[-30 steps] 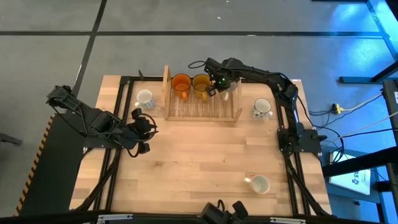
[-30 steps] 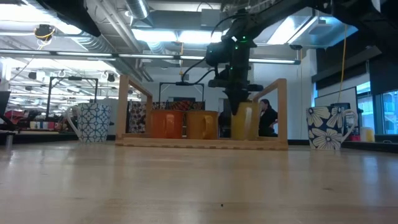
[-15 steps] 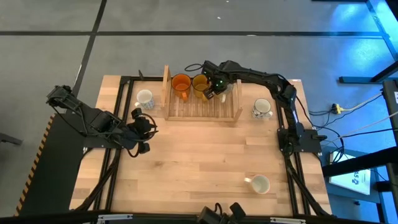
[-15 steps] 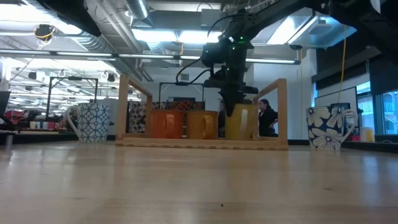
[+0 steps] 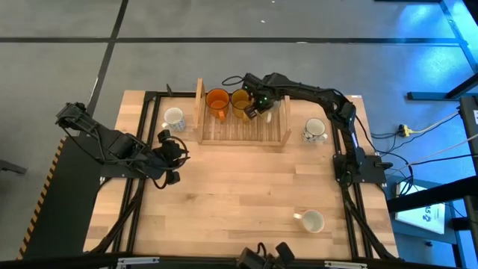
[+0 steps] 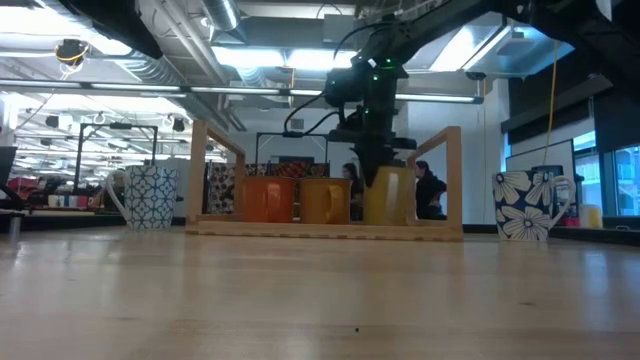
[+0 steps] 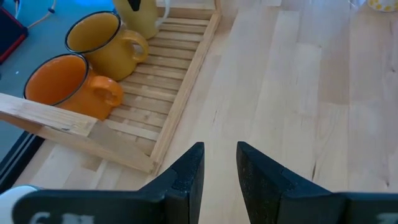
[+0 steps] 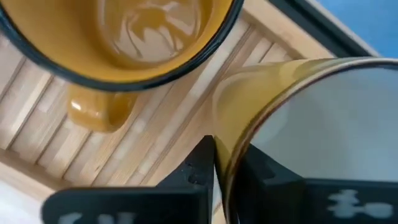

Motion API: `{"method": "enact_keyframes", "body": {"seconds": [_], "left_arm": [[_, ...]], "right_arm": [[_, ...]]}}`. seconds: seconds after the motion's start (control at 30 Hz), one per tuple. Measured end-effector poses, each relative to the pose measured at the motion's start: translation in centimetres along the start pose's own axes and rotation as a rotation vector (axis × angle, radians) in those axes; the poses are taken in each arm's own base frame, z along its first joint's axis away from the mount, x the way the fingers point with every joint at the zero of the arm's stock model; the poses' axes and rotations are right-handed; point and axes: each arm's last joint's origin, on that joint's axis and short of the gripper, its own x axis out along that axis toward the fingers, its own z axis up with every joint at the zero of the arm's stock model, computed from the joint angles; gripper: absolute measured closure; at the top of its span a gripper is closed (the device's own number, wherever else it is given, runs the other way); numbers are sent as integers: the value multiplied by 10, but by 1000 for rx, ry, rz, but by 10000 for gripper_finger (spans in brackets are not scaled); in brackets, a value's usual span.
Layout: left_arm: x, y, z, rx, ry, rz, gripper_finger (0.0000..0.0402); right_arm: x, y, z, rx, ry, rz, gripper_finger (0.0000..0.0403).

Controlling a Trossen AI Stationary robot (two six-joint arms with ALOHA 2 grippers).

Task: Place coffee mugs
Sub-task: Put the yellow mug on the shelf, then put the blue mug on the shelf

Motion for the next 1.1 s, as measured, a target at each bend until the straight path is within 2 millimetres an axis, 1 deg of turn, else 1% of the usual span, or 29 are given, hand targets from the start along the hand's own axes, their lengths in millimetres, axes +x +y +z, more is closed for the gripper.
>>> {"method": "enact_keyframes", "body": {"seconds": [0.2,0.37,0.47,0.63,0.73,0.8,0.87,0.97,1.03,1.1], "left_arm": [[0,0,0,-6,0,0,314],[0,0,0,-8,0,0,314],[0,0,0,-8,0,0,314],[0,0,0,-7,0,0,314],[0,0,0,-7,0,0,314],[0,0,0,-8,0,0,314],[0,0,0,-14,-1,-1,314],[0,-1,1,-39,-12,-8,314],[0,-2,3,-50,-23,-15,314],[0,-3,4,-65,-36,-24,314]], "right_arm": [[-1,2,5,8,-46,18,328],[-1,2,5,8,-51,16,295],[-9,1,3,7,-57,10,281],[-45,8,-7,-19,-138,8,272],[-75,20,-19,-54,-194,59,272],[-99,31,-34,-101,-232,95,272],[-120,47,-52,-164,-268,138,272],[-147,66,-81,-209,-290,192,272],[-160,75,-99,-213,-299,220,272],[-167,77,-118,-193,-312,213,272]]}}
